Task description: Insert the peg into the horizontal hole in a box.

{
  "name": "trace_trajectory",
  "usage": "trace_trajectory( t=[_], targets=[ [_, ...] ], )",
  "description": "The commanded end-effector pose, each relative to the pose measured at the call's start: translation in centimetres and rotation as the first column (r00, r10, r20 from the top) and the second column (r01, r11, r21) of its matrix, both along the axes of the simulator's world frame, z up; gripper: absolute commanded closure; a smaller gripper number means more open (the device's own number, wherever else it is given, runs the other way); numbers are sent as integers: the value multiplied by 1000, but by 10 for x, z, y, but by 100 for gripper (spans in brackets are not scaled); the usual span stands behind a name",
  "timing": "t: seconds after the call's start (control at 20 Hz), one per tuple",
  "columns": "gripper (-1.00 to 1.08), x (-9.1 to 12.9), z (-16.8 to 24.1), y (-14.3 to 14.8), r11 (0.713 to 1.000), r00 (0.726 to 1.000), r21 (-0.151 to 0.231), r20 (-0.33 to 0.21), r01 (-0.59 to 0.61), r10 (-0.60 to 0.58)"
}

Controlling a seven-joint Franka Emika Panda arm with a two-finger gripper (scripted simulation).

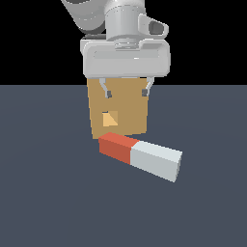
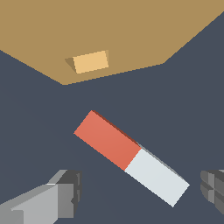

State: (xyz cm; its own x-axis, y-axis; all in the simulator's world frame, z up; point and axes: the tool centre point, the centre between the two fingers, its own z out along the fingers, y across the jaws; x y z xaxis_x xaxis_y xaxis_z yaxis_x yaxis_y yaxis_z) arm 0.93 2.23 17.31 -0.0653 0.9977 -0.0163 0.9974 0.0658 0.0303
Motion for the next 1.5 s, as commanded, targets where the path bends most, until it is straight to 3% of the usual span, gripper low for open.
trace_trajectory(
  t=[0.0,0.45,0.85,1.15,1.45],
  targets=[
    [-92,0,0,0,1000,1000,0,0,0,0],
    [-92,1,-5,-4,999,999,0,-2,-46,46],
    [-92,6,-17,-16,987,987,1,-6,-163,163],
    [-92,13,-32,-27,956,956,2,-11,-293,293],
    [-92,22,-47,-39,904,904,5,-15,-427,427]
  ],
)
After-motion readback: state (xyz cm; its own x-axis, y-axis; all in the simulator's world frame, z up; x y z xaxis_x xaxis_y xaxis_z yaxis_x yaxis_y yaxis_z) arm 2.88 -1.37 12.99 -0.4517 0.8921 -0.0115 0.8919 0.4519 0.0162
